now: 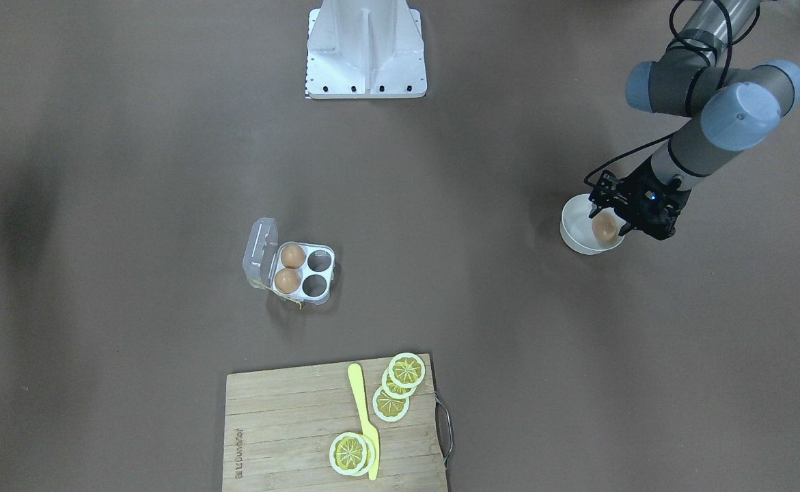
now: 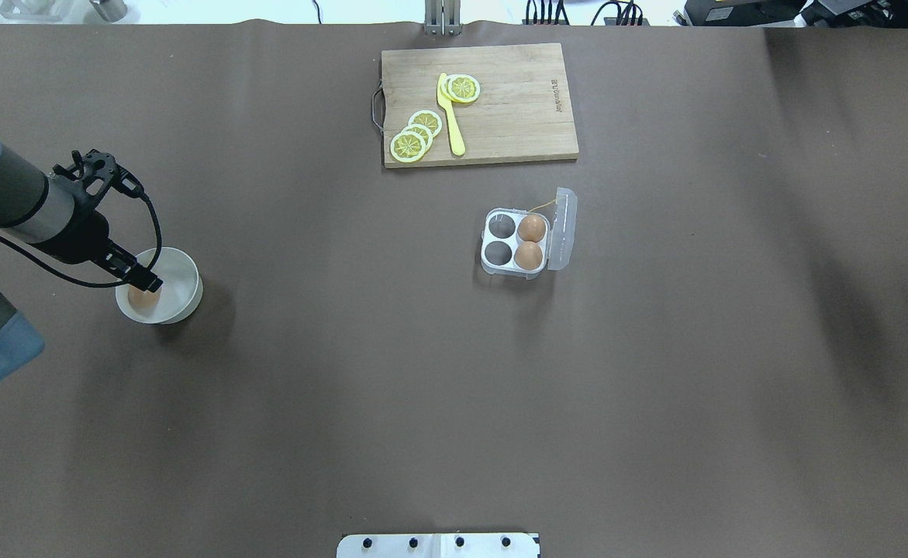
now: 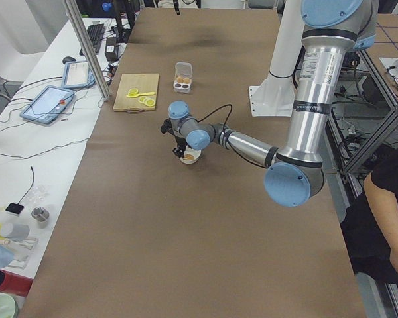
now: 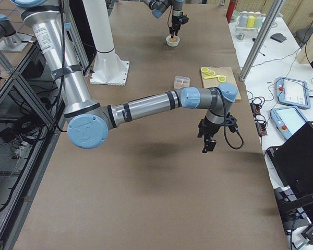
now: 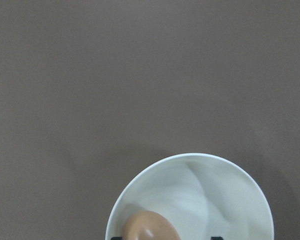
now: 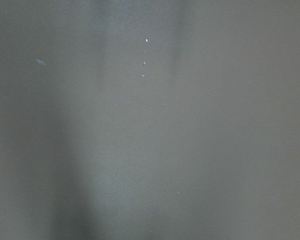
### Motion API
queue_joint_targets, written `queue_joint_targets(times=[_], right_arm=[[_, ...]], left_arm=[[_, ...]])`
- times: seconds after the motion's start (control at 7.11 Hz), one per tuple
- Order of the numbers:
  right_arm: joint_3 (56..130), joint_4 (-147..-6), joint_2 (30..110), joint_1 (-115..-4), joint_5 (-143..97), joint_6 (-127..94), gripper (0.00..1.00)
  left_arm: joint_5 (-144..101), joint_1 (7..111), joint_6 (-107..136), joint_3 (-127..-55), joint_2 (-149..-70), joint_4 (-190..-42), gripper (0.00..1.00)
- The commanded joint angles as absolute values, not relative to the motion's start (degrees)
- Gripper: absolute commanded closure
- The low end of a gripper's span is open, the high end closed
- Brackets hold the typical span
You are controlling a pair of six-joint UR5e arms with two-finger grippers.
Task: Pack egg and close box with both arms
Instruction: 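Move the left gripper down into the white bowl over the brown egg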
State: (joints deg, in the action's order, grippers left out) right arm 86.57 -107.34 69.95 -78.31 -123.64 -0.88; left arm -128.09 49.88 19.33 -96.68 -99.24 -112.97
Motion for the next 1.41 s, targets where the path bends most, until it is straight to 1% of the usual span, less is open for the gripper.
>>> queue_joint_targets(times=[0.0,1.27], right_arm=[[86.57,-107.32,70.05,-78.31,-123.57,-0.88,0.00],[86.57,-107.31,69.96,-78.31,-123.49,-0.88,0.00]], left_arm=[[-128.06,49.13,19.34,-96.33,-99.32,-113.03,0.33],[-127.88,47.73,20.30,-94.40,-100.55,-113.12,0.37]])
